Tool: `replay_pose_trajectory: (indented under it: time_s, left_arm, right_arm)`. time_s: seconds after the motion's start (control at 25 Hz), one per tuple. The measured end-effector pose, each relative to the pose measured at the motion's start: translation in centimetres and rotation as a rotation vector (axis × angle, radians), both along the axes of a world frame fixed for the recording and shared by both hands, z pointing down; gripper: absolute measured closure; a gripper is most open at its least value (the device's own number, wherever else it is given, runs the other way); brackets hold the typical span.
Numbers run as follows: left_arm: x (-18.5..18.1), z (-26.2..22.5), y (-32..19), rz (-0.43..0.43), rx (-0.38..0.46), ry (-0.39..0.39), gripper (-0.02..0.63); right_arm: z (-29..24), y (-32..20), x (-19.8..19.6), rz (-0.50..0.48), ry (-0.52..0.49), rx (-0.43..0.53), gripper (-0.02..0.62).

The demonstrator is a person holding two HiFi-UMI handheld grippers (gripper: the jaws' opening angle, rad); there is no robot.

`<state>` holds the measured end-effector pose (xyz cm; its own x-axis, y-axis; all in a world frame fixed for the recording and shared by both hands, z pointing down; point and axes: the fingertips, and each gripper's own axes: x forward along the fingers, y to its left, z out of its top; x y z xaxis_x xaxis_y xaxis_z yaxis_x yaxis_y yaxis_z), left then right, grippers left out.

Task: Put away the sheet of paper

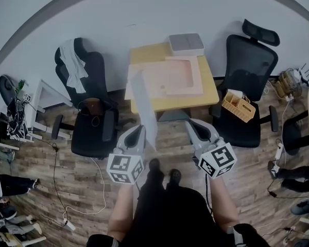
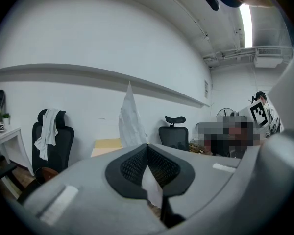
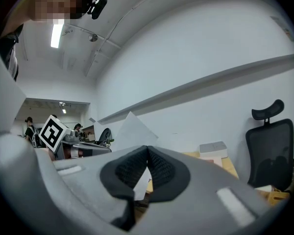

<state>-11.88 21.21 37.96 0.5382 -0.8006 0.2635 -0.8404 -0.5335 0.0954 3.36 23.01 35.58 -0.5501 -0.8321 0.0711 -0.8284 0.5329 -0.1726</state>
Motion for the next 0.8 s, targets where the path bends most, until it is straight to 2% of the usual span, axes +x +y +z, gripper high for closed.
replay_pose_trajectory:
  time_s: [0.36,0.8]
  left_arm:
    - [-0.6,1.6,-2.5,0.031,-0.032,0.017,0.597]
    - [-1.7,3.0,-11.5,0.138,-0.065,0.01,0.597]
  right_arm:
    - [1.0,-2.0,-0.9,0.021,0.033,-0.029,0.595]
    - [0.7,-10.9,-3.7,0.063,0.067,-0.04,0.595]
